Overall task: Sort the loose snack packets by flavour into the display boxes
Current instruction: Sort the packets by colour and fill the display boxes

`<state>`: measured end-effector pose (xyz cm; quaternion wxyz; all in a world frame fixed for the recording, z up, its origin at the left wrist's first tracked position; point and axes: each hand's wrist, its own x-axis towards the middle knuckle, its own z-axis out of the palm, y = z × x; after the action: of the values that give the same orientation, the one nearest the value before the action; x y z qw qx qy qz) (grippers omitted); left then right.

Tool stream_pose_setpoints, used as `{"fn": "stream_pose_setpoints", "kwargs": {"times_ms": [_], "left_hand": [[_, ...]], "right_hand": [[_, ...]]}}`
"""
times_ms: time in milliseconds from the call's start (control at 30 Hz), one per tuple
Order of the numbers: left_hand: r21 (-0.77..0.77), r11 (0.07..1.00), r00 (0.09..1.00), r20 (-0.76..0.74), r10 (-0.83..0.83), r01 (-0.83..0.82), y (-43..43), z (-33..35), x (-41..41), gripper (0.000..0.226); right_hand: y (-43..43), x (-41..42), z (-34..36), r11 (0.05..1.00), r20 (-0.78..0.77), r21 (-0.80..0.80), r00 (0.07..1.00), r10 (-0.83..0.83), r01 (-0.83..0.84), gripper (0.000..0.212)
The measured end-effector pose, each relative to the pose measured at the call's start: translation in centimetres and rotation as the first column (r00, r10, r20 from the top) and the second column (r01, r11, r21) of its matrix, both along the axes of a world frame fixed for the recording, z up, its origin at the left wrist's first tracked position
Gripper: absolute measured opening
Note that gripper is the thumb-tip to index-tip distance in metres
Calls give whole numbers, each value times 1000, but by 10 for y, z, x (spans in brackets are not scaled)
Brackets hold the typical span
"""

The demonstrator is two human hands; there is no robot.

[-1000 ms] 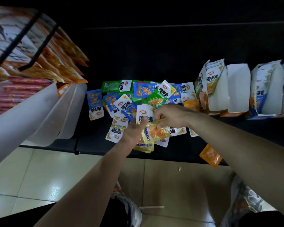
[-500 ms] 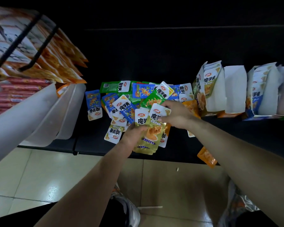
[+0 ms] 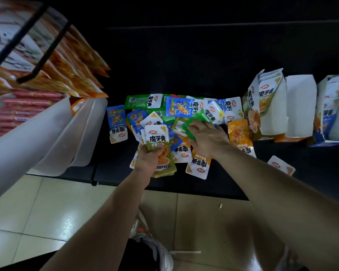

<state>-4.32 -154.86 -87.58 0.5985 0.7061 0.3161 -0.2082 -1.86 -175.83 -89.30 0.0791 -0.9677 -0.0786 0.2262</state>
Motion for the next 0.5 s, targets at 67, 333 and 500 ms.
{"fn": "stream_pose_setpoints", "kwargs": {"times_ms": [67,333,500], "left_hand": [[-4,1000,1000,-8,29,-29,2,-1,5,26],[11,999,999,9,33,-33,6,-6,2,31],[3,999,999,-1,35,-35,8,-5,2,27]], "right_hand": [[-8,-18,-2,997,12,-38,998,-69,69,55],[10,-3,-7,999,191,46,982,7,-16,61],[23,-1,-18,1000,124,-15,992,6,-4,68]]}}
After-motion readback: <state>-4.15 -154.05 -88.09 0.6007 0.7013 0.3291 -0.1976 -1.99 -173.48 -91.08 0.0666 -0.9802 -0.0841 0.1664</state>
